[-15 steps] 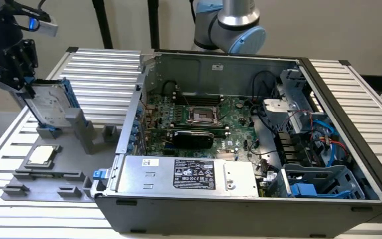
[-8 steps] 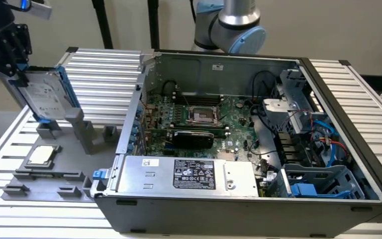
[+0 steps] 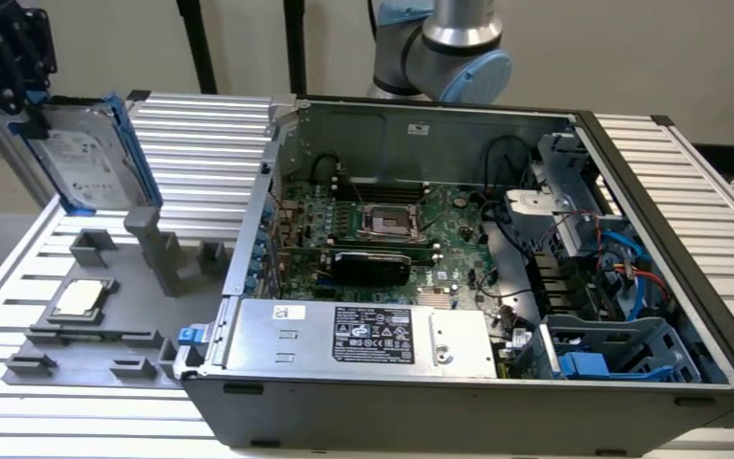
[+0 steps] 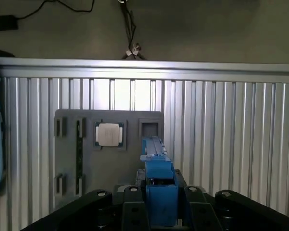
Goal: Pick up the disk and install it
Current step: 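Pick up the disk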
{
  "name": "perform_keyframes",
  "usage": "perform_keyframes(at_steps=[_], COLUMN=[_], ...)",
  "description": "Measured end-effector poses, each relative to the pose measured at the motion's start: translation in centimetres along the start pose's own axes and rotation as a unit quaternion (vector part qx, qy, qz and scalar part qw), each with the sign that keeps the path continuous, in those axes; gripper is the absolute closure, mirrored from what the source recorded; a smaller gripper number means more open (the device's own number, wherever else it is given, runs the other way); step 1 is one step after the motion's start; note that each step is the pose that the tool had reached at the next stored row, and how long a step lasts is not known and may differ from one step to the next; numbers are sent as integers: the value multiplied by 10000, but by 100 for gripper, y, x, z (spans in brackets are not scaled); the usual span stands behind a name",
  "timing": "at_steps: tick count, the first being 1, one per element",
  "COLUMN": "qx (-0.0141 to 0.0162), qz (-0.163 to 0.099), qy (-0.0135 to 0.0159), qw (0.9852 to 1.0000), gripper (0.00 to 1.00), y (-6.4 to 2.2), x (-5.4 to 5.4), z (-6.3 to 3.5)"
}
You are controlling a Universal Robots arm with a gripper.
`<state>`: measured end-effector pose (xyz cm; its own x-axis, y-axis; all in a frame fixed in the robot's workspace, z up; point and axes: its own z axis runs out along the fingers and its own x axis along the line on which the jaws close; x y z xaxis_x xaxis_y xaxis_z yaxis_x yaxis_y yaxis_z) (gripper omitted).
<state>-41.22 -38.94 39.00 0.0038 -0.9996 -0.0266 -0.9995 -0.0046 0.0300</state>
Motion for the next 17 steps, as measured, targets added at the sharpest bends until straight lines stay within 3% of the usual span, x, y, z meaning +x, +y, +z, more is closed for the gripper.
perform_keyframes(at_steps=[9,17], qx=[-20,-54], qz=[-7,-5], qy=[-22,-24], qw=[10000,10000], gripper=[67,67], y=[-383,-734], x=[16,93], z=[-421,-800])
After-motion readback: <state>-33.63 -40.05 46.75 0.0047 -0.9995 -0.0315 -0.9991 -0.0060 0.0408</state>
